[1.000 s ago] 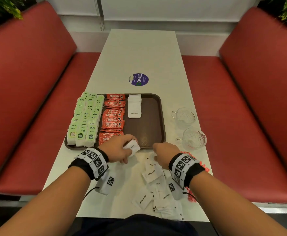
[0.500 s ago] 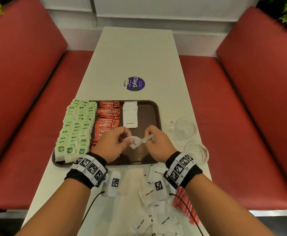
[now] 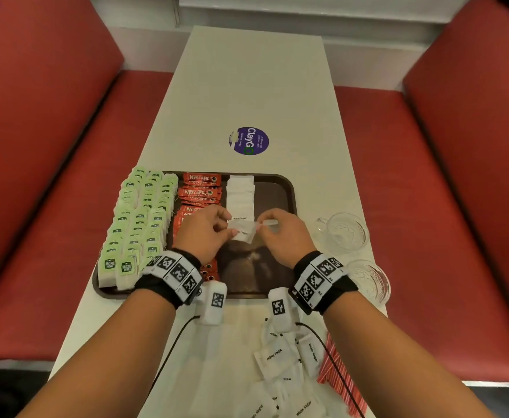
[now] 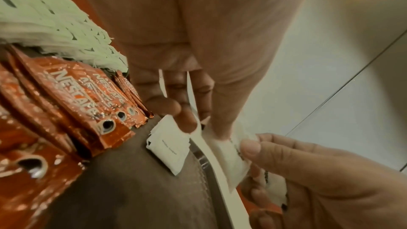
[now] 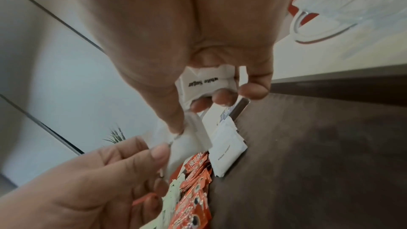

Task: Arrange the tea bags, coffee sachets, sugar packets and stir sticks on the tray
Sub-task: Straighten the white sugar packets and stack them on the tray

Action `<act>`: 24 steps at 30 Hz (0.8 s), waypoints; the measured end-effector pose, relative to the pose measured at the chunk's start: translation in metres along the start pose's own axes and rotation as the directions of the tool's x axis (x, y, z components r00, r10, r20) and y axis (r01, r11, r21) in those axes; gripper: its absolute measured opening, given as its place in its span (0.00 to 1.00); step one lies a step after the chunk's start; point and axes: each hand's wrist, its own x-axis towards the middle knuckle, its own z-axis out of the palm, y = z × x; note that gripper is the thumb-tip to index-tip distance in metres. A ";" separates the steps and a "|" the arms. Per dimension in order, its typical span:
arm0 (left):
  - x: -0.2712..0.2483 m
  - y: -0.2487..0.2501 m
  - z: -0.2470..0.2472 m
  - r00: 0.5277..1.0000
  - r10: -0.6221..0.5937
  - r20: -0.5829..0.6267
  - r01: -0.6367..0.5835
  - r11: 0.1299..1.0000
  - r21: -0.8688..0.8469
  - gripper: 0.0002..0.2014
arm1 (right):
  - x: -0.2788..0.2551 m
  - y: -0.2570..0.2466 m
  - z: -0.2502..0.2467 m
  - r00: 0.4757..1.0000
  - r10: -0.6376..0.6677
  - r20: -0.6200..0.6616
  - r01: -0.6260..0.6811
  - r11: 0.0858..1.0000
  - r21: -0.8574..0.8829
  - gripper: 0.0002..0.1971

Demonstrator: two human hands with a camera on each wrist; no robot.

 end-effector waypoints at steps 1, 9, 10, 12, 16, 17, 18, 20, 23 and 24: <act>0.007 -0.003 0.002 0.999 -0.041 -0.029 0.042 0.999 0.018 0.11 | 0.001 0.000 -0.001 0.999 0.030 -0.011 -0.030 0.999 0.038 0.07; 0.045 0.001 0.018 0.978 -0.207 -0.003 0.207 0.977 0.056 0.12 | 0.003 0.005 -0.003 0.996 0.084 -0.012 -0.081 0.983 0.163 0.06; 0.047 0.002 0.019 0.976 -0.218 -0.012 0.218 0.973 0.069 0.12 | 0.003 0.006 -0.004 0.998 0.061 -0.030 -0.057 0.992 0.113 0.06; 0.050 0.003 0.021 0.973 -0.227 -0.032 0.230 0.967 0.110 0.13 | 0.003 0.009 -0.006 0.998 0.020 -0.054 -0.016 0.997 0.080 0.08; 0.052 0.003 0.021 0.975 -0.220 -0.031 0.222 0.957 0.184 0.14 | 0.005 0.011 -0.008 0.997 0.026 -0.077 -0.016 0.991 0.134 0.06; 0.052 0.002 0.019 0.980 -0.195 -0.043 0.200 0.958 0.207 0.14 | 0.007 0.012 -0.008 0.996 0.035 -0.083 -0.023 0.988 0.150 0.05; 0.051 0.002 0.017 0.986 -0.153 -0.065 0.164 0.961 0.222 0.13 | 0.009 0.013 -0.009 0.995 0.049 -0.090 -0.033 0.985 0.170 0.05; 0.044 0.007 0.010 0.992 -0.050 -0.118 0.070 0.982 0.177 0.11 | 0.013 0.013 -0.008 0.991 0.084 -0.106 -0.059 0.973 0.221 0.04; 0.031 0.018 0.003 0.995 0.065 -0.069 -0.065 0.998 0.008 0.12 | 0.015 0.008 -0.005 0.987 0.143 -0.078 -0.112 0.942 0.316 0.03; 0.027 0.020 0.002 0.995 0.095 -0.021 -0.096 0.994 -0.047 0.12 | 0.016 0.005 -0.004 0.987 0.148 -0.065 -0.118 0.937 0.329 0.03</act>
